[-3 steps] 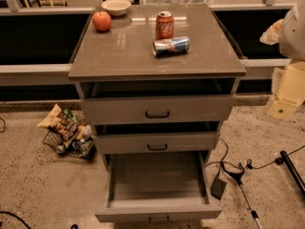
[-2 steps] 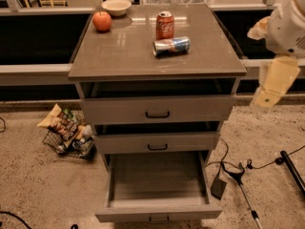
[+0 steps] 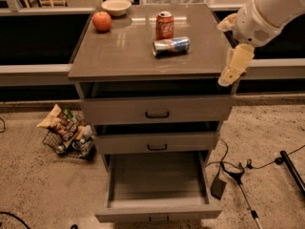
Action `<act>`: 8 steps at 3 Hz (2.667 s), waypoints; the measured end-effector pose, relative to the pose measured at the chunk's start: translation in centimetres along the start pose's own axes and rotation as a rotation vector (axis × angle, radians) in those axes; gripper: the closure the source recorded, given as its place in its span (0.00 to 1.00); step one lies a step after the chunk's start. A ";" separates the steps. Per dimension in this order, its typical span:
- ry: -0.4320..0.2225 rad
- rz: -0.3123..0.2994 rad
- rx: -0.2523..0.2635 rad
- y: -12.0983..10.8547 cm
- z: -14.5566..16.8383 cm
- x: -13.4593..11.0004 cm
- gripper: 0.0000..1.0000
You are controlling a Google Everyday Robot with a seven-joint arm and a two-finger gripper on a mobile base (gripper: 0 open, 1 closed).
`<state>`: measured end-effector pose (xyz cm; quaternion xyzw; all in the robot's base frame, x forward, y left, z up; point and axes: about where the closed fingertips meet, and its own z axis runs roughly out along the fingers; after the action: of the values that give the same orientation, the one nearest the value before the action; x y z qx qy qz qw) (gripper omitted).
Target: Place redbull can into bottom drawer
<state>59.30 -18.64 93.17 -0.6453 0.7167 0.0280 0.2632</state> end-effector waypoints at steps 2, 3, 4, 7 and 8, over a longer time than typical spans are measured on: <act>-0.067 -0.036 -0.031 -4.0 4.0 -1.4 0.00; -0.096 -0.041 -0.001 -6.4 5.3 -1.6 0.00; -0.145 -0.031 0.031 -9.6 7.2 -2.2 0.00; -0.301 0.099 0.103 -15.2 12.7 -3.5 0.00; -0.341 0.136 0.109 -15.9 14.6 -4.0 0.00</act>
Offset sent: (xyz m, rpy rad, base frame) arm 0.0397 0.0177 -0.0160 0.0388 0.0118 0.0582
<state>79.36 -12.13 87.05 -0.5661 0.7040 0.1159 0.4130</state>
